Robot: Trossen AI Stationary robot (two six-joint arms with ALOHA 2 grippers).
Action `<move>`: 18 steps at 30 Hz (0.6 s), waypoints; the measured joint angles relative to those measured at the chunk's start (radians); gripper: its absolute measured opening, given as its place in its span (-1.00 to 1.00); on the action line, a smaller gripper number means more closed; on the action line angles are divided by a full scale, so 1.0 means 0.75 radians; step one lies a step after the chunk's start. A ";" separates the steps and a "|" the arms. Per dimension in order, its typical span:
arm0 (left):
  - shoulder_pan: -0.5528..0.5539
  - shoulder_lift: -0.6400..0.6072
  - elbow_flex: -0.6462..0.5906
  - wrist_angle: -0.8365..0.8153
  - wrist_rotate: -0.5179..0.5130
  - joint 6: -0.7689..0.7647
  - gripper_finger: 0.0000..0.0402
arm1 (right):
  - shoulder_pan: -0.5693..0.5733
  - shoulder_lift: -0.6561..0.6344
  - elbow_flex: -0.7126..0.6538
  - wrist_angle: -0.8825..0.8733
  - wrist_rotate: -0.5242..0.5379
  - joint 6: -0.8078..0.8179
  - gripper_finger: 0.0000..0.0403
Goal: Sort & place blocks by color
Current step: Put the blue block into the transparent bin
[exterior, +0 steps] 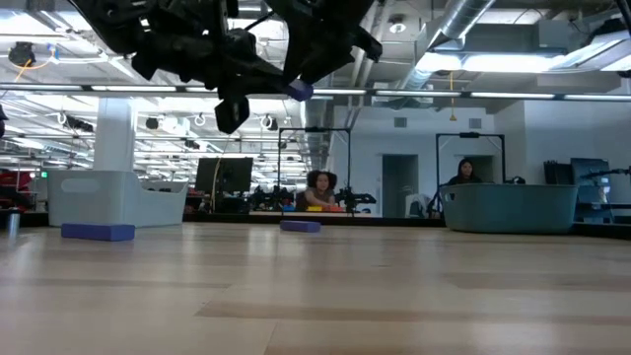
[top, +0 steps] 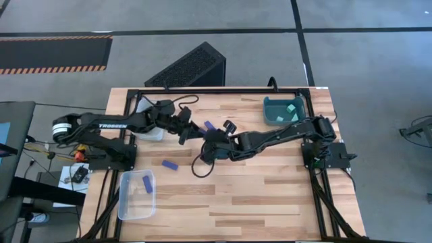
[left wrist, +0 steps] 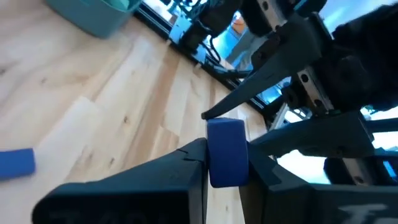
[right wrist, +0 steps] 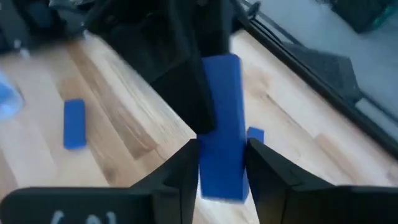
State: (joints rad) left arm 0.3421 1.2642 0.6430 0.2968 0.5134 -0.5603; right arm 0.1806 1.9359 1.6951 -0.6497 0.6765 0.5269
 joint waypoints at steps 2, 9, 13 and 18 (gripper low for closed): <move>0.013 -0.018 0.000 -0.029 -0.036 0.035 -0.86 | 0.006 -0.010 0.000 -0.012 0.006 0.083 -0.28; 0.022 -0.126 0.000 -0.188 -0.190 0.270 -0.86 | 0.068 -0.064 0.000 -0.206 0.093 0.282 -0.05; 0.009 -0.237 0.000 -0.269 -0.282 0.400 -0.86 | 0.105 -0.142 -0.093 -0.298 0.129 0.386 0.00; -0.013 -0.336 -0.001 -0.335 -0.403 0.463 -0.86 | 0.144 -0.295 -0.380 -0.125 0.138 0.517 0.00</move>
State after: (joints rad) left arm 0.3322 1.0124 0.6423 0.0455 0.2109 -0.2130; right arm 0.2887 1.7149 1.4102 -0.7435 0.7798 0.9143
